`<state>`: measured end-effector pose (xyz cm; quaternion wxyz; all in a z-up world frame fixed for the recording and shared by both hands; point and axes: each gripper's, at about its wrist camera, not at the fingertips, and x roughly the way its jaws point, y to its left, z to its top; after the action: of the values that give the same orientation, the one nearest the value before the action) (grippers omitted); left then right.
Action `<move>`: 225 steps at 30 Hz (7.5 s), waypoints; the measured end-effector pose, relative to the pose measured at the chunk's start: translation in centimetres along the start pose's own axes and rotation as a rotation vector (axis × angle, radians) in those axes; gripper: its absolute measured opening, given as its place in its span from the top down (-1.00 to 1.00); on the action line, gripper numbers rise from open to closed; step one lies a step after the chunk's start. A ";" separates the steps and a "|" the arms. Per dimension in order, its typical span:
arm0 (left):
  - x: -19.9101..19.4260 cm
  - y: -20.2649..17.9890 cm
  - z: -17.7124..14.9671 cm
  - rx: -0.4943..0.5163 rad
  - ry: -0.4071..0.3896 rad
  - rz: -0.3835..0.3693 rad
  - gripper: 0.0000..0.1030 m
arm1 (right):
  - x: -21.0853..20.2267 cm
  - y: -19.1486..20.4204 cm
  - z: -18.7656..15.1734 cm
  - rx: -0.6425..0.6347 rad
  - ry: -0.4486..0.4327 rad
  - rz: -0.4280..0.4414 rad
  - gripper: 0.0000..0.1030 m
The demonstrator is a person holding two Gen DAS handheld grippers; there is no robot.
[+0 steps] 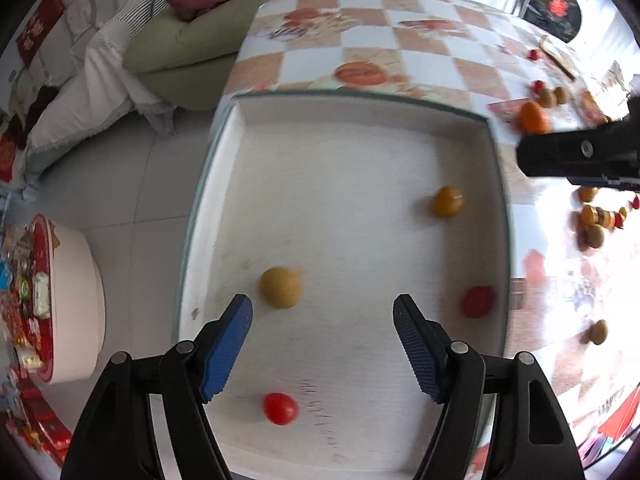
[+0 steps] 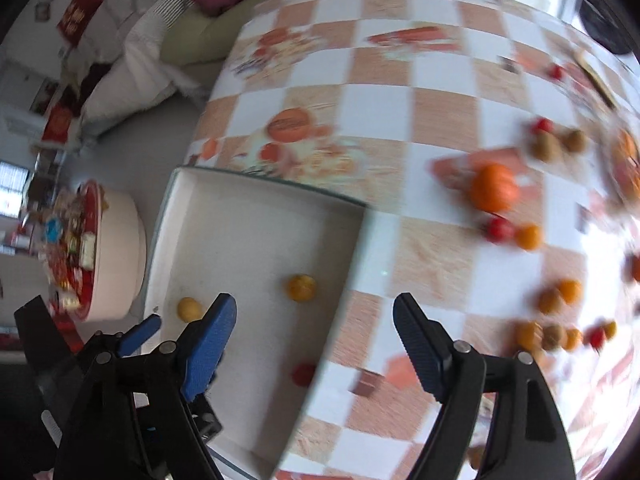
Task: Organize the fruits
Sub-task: 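Grasp a red cherry tomato with the right tool while the left tool grasps a longan, then carry the red tomato and longan into the white tray and open both tools, then grasp a yellow cherry tomato with the right tool while the left tool grasps a yellow-brown cherry tomato, then carry both held tomatoes over the white tray and open both tools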
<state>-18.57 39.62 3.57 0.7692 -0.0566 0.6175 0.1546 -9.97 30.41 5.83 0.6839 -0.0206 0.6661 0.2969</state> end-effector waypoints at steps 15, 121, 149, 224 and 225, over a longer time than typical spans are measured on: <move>-4.0 -11.9 2.2 0.195 -0.049 -0.109 -0.44 | -5.1 -16.3 -7.9 0.303 0.003 -0.118 -0.62; 1.5 3.2 -3.2 -0.170 0.031 -0.056 0.43 | 4.3 2.9 -2.5 -0.139 0.122 -0.013 0.55; 1.4 2.6 -3.1 -0.096 0.043 -0.017 -0.46 | 5.2 4.1 -0.9 -0.076 0.119 0.081 -0.61; 0.5 -23.8 5.2 0.153 0.053 -0.276 0.52 | -4.3 -26.0 -5.5 0.212 -0.066 -0.155 0.55; 0.2 -23.5 5.1 0.150 0.051 -0.277 0.52 | -4.5 -25.9 -5.6 0.222 -0.067 -0.147 0.55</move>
<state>-6.56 18.86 2.14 0.7693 -0.0876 0.6329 -0.0008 -3.53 5.02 -0.17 0.7236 0.0163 0.6685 0.1712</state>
